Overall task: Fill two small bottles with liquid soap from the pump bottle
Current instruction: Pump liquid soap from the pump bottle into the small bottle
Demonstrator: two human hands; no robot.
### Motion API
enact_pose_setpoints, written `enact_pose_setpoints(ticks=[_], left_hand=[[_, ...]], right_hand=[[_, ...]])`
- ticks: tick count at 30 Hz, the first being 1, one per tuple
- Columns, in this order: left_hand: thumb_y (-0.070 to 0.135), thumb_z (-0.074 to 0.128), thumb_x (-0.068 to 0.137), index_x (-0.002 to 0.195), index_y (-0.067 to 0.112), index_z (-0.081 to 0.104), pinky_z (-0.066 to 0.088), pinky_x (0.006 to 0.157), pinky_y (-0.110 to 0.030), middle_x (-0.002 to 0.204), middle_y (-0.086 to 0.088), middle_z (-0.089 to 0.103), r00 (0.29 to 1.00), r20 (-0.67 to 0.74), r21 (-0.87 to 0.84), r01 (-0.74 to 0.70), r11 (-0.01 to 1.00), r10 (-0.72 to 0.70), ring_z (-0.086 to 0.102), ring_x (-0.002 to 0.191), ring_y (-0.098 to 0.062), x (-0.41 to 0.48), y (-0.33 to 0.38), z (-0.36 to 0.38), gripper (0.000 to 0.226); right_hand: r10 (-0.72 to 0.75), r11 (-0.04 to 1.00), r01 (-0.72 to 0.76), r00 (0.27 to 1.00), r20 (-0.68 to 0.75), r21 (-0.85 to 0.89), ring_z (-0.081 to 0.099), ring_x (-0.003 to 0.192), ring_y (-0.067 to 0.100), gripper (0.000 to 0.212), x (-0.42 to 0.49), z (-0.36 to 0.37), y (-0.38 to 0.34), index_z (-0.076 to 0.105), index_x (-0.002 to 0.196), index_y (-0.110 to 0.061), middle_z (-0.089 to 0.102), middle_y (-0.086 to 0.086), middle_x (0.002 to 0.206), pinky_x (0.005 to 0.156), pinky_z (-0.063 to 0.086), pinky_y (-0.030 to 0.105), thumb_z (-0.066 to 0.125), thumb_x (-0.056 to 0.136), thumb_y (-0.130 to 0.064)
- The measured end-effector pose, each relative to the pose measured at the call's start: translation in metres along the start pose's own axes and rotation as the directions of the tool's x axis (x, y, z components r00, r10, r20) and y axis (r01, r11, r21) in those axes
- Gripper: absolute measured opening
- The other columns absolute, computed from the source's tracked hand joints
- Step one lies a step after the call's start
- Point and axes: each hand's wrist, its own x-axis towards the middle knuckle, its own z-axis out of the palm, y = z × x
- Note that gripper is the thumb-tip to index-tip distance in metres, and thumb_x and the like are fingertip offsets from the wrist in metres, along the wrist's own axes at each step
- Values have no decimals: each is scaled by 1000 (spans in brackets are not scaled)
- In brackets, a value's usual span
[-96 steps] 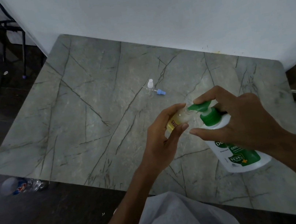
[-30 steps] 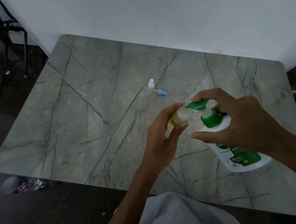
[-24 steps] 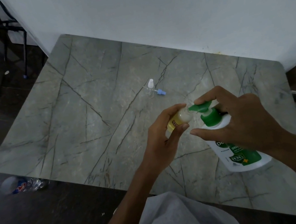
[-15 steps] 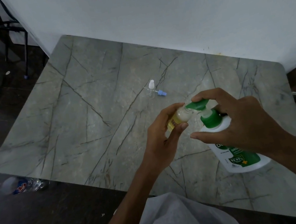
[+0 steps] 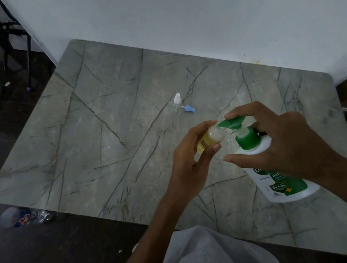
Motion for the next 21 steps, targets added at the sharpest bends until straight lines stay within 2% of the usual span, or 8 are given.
enact_pose_setpoints(ticks=[6,11,14,17,21], left_hand=[[17,58,94,128,18,51,54,82,-23,116,-5,65,1000,9,7,-18,1000,18,65,98,-13,0,0,1,35],[17,57,94,128,15,51,53,83,-20,116,0,64,1000,-9,-9,-14,1000,14,65,101,-11,1,-1,1,34],[17,57,94,128,17,50,52,82,-17,114,6,62,1000,-11,1,-22,1000,22,64,98,-8,3,0,0,34],[17,58,94,128,16,51,52,81,-18,113,2,64,1000,-7,2,-24,1000,24,65,97,-10,3,0,0,34],[17,59,94,127,17,51,51,82,-17,115,-2,65,1000,5,4,-14,1000,14,64,98,-10,1,1,2,35]], right_hand=[[-20,999,18,999,-44,-35,65,59,1,57,2,2,3,52,107,-22,70,-8,82,58,49,6,77,66,-53],[23,1000,-23,1000,5,11,67,62,3,63,2,0,2,45,117,-34,69,-10,86,58,54,16,69,66,-62],[7,1000,-7,1000,0,4,66,61,4,64,2,1,2,45,118,-33,68,-11,91,58,53,14,70,67,-61],[-18,1000,18,999,-33,-23,66,60,2,61,2,3,3,49,114,-27,67,-12,87,60,51,8,73,67,-57],[-17,1000,16,998,-56,-18,66,60,3,57,2,3,4,52,107,-24,69,-10,82,61,51,9,74,67,-57]])
